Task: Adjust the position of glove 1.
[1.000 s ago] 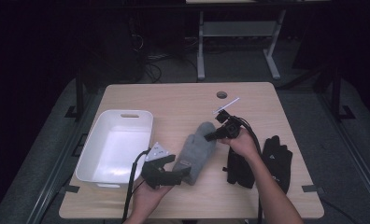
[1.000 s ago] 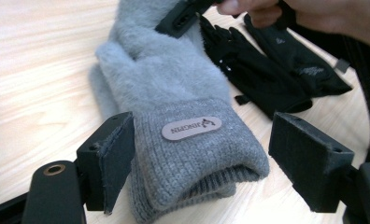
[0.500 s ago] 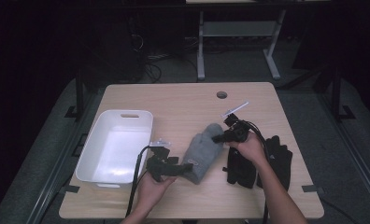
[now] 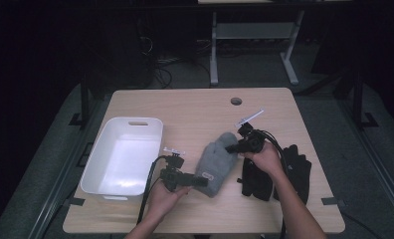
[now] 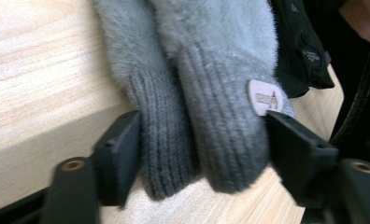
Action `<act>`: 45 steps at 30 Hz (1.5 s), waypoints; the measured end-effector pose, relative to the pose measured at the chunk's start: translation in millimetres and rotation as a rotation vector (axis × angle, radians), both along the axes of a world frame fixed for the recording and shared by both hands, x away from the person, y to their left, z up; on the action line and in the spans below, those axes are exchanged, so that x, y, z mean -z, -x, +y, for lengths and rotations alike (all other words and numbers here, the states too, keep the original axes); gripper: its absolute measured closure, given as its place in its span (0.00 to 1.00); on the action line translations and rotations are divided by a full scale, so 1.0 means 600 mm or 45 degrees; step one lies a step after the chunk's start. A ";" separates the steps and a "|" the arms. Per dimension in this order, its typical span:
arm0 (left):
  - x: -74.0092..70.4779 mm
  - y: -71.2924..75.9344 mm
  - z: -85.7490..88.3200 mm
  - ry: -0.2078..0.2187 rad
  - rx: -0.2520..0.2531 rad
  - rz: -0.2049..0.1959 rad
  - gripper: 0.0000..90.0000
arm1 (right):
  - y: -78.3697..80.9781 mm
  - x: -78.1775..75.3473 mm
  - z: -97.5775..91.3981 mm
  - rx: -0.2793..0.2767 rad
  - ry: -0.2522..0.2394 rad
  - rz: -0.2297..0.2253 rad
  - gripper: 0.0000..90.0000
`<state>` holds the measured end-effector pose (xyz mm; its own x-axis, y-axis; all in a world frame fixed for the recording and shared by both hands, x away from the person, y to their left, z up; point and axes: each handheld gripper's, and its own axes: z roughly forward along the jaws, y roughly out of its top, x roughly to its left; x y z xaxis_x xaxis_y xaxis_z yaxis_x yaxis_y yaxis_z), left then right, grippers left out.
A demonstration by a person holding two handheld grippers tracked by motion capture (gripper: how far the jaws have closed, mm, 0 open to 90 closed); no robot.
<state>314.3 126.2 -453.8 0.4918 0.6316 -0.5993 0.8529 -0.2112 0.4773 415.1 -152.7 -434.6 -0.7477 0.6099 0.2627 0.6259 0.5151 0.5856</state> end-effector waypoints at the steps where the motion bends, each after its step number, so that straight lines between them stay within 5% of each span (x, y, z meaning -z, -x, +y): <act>1: 0.001 0.000 0.002 -0.001 0.008 -0.008 0.40 | 0.000 0.000 0.000 0.003 -0.003 -0.002 0.84; 5: -0.001 0.004 0.003 -0.018 0.029 -0.066 0.51 | 0.002 0.001 -0.001 0.016 -0.031 0.003 0.84; 12: -0.003 0.002 0.007 0.014 0.043 -0.076 0.61 | 0.005 0.005 -0.007 0.051 -0.085 0.020 0.84; 19: -0.007 0.005 0.009 0.047 0.047 -0.065 0.62 | 0.010 -0.012 -0.006 0.065 -0.088 0.011 0.84; 33: -0.034 0.016 0.017 0.081 0.059 -0.121 0.62 | 0.019 -0.053 -0.003 0.089 -0.119 -0.021 0.84; 36: -0.051 0.029 0.010 0.037 0.087 -0.185 0.62 | 0.023 -0.062 -0.002 0.097 -0.143 -0.020 0.84; 45: -0.082 0.039 0.008 0.041 0.094 -0.236 0.61 | 0.032 -0.091 -0.007 0.109 -0.172 -0.046 0.84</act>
<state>290.8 131.2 -404.4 0.6395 0.5718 -0.5139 0.7329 -0.2516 0.6321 395.9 -156.7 -380.1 -0.7049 0.6329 0.3203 0.6413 0.3758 0.6690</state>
